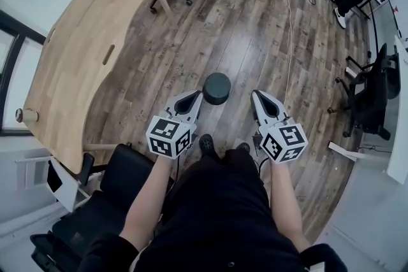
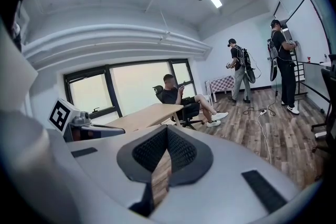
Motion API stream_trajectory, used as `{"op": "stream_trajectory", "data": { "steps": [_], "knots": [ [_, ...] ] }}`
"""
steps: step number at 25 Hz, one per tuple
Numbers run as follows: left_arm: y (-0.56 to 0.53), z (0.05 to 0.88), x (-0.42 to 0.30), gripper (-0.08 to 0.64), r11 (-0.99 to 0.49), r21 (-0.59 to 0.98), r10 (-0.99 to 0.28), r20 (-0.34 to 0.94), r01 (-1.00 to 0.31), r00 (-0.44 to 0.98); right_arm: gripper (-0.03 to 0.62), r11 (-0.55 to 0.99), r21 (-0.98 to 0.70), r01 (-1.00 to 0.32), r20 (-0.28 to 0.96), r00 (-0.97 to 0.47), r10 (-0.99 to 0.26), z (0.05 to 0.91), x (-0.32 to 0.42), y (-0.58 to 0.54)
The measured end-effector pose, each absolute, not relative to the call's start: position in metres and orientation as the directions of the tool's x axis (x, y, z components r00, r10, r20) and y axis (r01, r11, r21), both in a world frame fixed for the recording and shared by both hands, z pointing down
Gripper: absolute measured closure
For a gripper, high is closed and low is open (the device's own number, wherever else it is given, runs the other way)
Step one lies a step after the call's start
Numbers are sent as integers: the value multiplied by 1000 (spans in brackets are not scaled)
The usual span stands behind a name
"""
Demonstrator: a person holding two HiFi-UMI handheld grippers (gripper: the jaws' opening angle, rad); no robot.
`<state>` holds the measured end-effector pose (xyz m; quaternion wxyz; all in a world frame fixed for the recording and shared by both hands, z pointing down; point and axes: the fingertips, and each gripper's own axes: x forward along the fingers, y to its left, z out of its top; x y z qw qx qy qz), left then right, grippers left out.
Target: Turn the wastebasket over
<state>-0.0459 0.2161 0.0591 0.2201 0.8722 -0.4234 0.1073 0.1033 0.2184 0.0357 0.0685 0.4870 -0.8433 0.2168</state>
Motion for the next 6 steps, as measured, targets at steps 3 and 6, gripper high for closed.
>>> {"op": "stream_trajectory", "data": {
  "steps": [3, 6],
  "knots": [
    [215, 60, -46, 543, -544, 291, -691, 377, -787, 617, 561, 435, -295, -851, 322, -517, -793, 34, 104, 217],
    [211, 58, -45, 543, -544, 292, -693, 371, -786, 618, 561, 438, -290, -851, 316, -517, -795, 33, 106, 214]
  ]
}}
